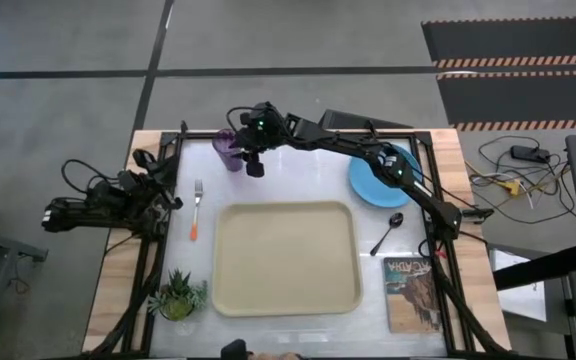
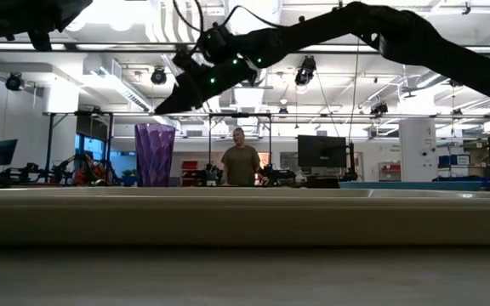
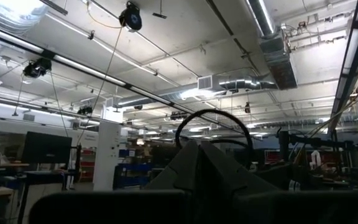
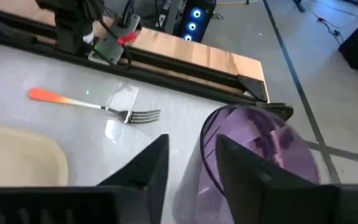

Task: Pick and place plate/cup/fork/spoon on tray
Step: Put the violet cup on the top right of the white tray

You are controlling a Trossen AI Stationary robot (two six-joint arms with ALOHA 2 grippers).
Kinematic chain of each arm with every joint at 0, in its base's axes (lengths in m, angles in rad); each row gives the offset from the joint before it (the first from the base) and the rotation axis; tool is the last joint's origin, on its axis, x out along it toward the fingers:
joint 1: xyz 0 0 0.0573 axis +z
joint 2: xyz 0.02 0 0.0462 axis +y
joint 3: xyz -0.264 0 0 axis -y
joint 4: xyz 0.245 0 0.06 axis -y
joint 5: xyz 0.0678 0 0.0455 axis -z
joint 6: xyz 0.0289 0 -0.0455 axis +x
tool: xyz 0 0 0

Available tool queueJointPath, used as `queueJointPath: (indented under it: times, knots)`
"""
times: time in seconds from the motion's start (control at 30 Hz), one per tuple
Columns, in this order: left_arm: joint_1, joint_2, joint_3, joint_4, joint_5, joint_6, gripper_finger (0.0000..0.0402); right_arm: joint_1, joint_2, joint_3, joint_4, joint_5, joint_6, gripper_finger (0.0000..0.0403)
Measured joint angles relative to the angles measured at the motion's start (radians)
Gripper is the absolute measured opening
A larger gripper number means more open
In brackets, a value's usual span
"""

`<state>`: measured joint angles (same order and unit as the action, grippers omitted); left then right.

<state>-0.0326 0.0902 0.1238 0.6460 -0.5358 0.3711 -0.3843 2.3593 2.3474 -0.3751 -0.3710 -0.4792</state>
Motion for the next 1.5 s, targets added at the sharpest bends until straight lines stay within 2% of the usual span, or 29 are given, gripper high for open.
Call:
queueJointPath:
  times: [0.27, 0.37, 0.5, 1.5]
  knots:
    - [0.000, 0.000, 0.000, -0.001, -0.001, -0.001, 0.0000, 0.000, 0.040, 0.000, 0.023, 0.015, -0.042, 0.0192]
    - [0.000, 0.000, 0.000, -0.003, -0.001, -0.001, 0.0000, 0.000, 0.043, 0.000, 0.025, 0.057, -0.054, 0.0200]
    - [0.000, 0.000, 0.000, -0.004, -0.001, -0.001, 0.0000, 0.000, 0.044, 0.000, 0.019, 0.058, -0.067, 0.0198]
    - [0.000, 0.000, 0.000, -0.005, -0.001, -0.001, 0.0000, 0.000, 0.020, 0.002, 0.015, 0.085, -0.115, 0.0054]
